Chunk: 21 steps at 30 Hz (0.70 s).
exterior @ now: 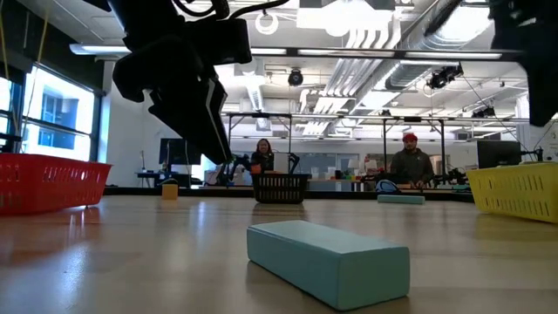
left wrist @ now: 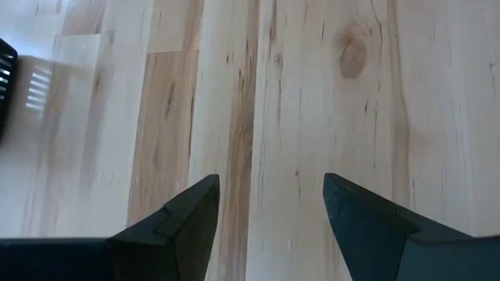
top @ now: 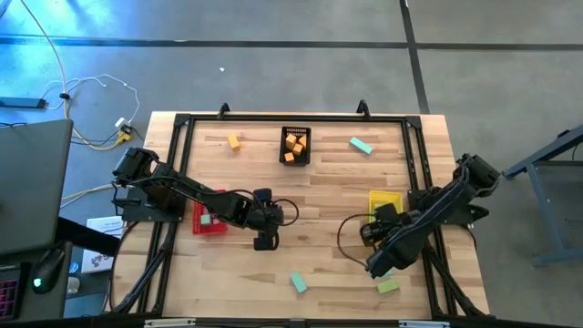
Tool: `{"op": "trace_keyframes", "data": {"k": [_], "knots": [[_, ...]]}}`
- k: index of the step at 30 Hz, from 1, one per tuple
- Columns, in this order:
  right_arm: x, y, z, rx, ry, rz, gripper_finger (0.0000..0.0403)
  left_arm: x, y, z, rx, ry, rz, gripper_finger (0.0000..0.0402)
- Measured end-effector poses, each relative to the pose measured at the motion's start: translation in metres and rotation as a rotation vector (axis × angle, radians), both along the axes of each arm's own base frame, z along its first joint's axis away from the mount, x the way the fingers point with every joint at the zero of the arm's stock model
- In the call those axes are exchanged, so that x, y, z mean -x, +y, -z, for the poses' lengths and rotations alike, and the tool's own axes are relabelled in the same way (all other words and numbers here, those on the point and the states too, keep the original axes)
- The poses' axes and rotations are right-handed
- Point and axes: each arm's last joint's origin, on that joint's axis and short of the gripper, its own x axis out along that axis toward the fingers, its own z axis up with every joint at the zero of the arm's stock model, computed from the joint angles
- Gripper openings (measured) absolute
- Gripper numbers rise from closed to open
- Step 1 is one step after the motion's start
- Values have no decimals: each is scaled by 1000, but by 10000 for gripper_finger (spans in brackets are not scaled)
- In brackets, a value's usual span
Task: Sort & place blocks by color
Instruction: Put the blue block into the red bin
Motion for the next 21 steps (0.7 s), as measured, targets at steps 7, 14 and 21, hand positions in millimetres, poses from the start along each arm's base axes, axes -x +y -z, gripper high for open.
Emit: {"op": "trace_keyframes", "data": {"k": [7, 14, 21], "knots": [[-18, 22, -24, -161, -21, -301, 228, 0, -1, 0, 47, 8, 24, 214], [-17, 44, -19, -368, 43, -583, 228, 0, -2, 0, 50, 8, 21, 214], [-8, 60, -3, -436, 105, -881, 229, 0, -2, 0, 61, 3, 2, 214]]}}
